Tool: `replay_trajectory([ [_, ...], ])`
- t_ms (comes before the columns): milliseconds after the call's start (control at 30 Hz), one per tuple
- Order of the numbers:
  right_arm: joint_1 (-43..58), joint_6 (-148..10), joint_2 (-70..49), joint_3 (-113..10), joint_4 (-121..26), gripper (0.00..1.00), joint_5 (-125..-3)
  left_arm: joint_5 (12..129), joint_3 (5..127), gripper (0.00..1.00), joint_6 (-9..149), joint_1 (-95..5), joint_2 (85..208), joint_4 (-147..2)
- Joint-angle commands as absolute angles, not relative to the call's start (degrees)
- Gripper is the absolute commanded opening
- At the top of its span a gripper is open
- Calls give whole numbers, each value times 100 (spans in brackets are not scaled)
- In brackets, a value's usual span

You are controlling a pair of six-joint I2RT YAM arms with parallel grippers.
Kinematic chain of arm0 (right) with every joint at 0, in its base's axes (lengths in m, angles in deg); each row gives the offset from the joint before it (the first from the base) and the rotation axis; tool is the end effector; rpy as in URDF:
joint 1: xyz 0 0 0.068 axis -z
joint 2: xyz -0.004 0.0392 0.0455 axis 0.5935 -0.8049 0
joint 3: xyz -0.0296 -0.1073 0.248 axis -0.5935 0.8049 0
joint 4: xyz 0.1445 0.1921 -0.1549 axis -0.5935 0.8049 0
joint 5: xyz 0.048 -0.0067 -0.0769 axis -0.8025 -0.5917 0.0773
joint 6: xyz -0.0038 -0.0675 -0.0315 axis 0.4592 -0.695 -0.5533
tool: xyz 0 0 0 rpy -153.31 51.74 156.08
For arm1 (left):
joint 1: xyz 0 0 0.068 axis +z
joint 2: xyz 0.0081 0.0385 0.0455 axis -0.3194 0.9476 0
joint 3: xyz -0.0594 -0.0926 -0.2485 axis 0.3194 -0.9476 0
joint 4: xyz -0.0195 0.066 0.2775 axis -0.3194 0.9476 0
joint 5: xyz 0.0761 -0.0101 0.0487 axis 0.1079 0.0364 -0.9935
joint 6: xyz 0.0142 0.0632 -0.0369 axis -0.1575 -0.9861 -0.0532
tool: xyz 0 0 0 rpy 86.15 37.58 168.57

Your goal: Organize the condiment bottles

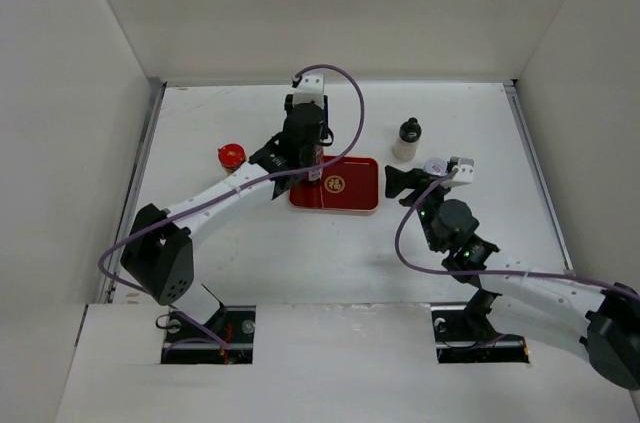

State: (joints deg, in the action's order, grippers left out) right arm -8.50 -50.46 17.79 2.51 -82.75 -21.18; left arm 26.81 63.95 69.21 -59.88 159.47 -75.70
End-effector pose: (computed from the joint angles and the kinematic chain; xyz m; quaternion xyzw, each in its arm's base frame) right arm 0.2016 0.1503 0.2420 0.1059 0.6805 0.2310 0.6872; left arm 0.3328 -0.2437 0.3184 0.0127 0.7704 -0.0471 0.6357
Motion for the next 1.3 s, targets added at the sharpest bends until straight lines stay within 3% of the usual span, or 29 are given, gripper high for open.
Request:
replay_trajectory([
  [0, -820, -4990, 1748, 193, -8495, 80, -2043, 2743, 6436, 9, 6904, -5936, 15637, -8749],
  [267, -820, -4981, 1783, 193, -8495, 80, -2061, 2760, 6269, 14, 6886, -5848, 15724, -8846],
  [367, -811, -4981, 1810, 210, -8495, 80, -2061, 2725, 6120, 32, 6895, -5822, 15742, -8881],
  [533, -811, -4981, 1757, 201, -8495, 80, -2061, 2576, 5734, 76, 6895, -5901, 15278, -8881],
  [633, -820, -4981, 1730, 184, -8495, 80, -2061, 2418, 5409, 87, 6904, -5936, 14681, -8846],
  [767, -820, -4981, 1695, 175, -8495, 80, -2061, 1927, 4872, 89, 7035, -5954, 13688, -8610],
  [933, -811, -4981, 1669, 175, -8495, 80, -2061, 1547, 4485, 89, 7991, -5726, 12693, -7022],
  [1067, -802, -4981, 1625, 166, -8495, 80, -2061, 2406, 4599, 89, 8635, -4779, 12762, -5693],
  [1167, -820, -4981, 1599, 149, -8495, 81, -2061, 3154, 4634, 89, 8723, -3926, 13104, -5541],
  [1267, -820, -4998, 1528, 122, -8495, 81, -2070, 3279, 4713, 89, 8732, -3704, 13543, -5576],
])
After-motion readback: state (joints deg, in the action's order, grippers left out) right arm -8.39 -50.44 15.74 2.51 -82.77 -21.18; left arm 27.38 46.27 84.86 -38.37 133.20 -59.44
